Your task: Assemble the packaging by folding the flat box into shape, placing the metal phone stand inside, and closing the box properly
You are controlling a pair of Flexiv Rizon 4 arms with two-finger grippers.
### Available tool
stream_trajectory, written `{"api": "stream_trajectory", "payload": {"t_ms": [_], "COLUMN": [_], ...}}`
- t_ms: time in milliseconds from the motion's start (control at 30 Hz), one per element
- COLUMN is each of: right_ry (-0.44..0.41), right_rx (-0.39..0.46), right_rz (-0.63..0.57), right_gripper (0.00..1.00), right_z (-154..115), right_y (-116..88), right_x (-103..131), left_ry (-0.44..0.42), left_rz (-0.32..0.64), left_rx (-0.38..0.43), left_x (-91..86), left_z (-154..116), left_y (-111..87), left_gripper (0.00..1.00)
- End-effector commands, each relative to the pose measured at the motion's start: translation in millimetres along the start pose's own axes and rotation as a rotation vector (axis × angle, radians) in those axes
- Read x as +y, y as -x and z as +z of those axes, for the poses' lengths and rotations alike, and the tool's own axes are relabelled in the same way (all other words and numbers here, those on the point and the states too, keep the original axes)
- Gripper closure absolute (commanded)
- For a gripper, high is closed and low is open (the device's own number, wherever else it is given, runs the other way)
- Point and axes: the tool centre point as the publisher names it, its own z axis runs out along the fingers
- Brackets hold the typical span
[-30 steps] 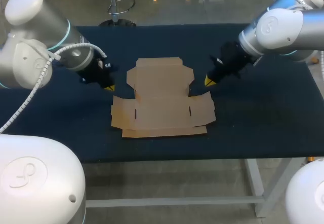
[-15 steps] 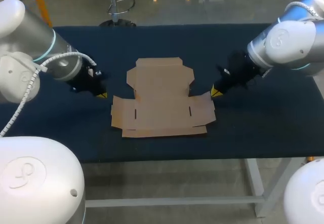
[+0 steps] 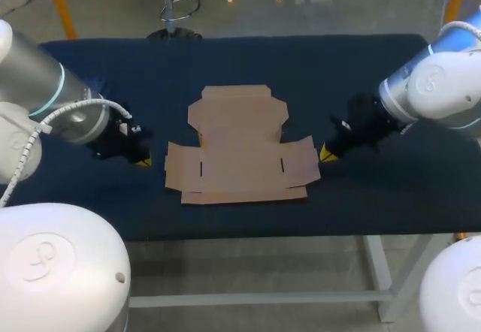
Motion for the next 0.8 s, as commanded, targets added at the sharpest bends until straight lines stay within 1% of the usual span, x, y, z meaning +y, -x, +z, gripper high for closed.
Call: {"api": "stream_trajectory", "payload": {"t_ms": [33,300,467,567,800], "right_ry": [0.041,0.023,0.012,0.01,0.002], "right_rx": [-0.002,0.005,0.016,0.028,0.034], "right_rz": [-0.005,0.002,0.014,0.042,0.047], "right_gripper": [1.0,1.0,1.0,1.0,1.0], "right_z": [-5,1,5,9,10], "right_y": [3,13,19,22,24], "right_x": [-16,-44,-54,-58,-60], "left_ry": [-0.021,-0.01,0.002,0.032,0.032], "left_rz": [-0.002,0.001,-0.003,-0.014,-0.014], "left_rx": [0.005,0.008,0.011,0.021,0.021], "left_x": [18.4,44.0,56.2,58.2,58.2], "left_z": [-7,-7,-5,-2,-2], "left_y": [1.6,-2.8,-2.9,-0.5,-0.5], "left_gripper": [1.0,1.0,1.0,1.0,1.0]}}
